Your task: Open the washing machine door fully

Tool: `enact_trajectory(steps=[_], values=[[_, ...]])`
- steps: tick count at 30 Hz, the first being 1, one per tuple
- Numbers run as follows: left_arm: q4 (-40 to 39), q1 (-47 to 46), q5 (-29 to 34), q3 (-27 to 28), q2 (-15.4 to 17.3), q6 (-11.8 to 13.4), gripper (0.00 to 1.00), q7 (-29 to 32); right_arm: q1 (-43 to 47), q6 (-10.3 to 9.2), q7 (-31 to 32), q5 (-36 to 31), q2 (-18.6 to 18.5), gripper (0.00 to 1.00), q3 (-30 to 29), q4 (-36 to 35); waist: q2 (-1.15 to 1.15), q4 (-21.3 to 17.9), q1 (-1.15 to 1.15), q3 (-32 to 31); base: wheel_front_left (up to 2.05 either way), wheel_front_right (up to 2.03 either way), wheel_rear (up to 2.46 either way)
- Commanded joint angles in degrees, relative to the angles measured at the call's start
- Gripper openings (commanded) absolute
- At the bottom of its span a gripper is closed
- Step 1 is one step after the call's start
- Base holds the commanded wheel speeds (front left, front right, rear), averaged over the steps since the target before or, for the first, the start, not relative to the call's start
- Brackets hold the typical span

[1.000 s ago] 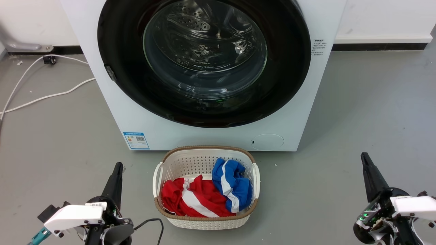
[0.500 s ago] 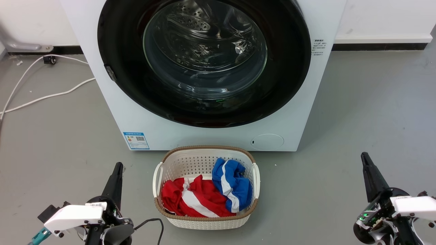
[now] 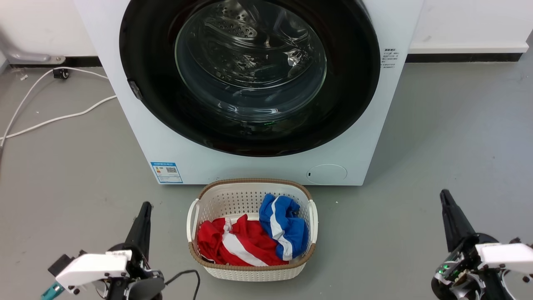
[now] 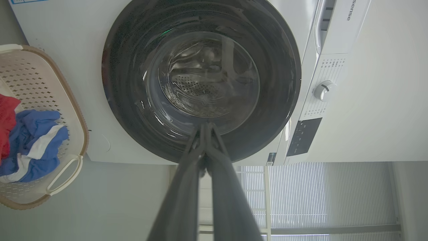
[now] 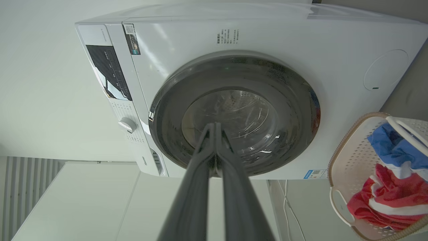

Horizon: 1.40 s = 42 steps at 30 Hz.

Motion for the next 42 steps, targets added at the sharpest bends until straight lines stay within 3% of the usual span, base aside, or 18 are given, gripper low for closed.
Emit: enact_trajectory(steps=[1, 11, 18, 35, 42], values=[[0.28, 0.11, -0.04, -0.04, -0.04, 0.00, 1.00, -0.08, 0.16, -0.01, -0.03, 0.00, 0.01, 1.00, 0.02, 0.23, 0.00, 0.00, 0.00, 0.00, 0.00, 0.00, 0.00], [-0.50, 0.33, 1.71, -2.60, -0.19, 0.00, 1.00, -2.57, 1.73, -0.01, -2.35, -1.12, 0.09, 1.00, 1.27, -0.93, 0.00, -0.05, 0.00, 0.04, 0.00, 0.00, 0.00], [-2.22, 0.19, 9.10, -3.95, -0.12, -0.01, 1.00, -4.42, 2.42, 0.00, -4.35, -4.38, -0.59, 1.00, 2.53, -1.97, 0.00, -0.06, 0.00, 0.04, 0.00, 0.00, 0.00], [-5.15, 0.44, 31.77, -6.73, -0.17, -0.04, 1.00, -8.33, 3.42, 0.03, -8.37, -24.16, -1.06, 1.00, 3.80, -4.77, 0.00, 0.05, 0.00, -0.50, 0.00, 0.00, 0.00], [-5.43, 0.30, 39.84, -7.74, 0.27, -0.02, 1.00, -9.72, 4.17, 0.03, -9.79, -35.16, -1.35, 1.00, 3.93, -5.47, 0.00, 0.41, 0.00, -0.78, 0.00, 0.00, 0.00]])
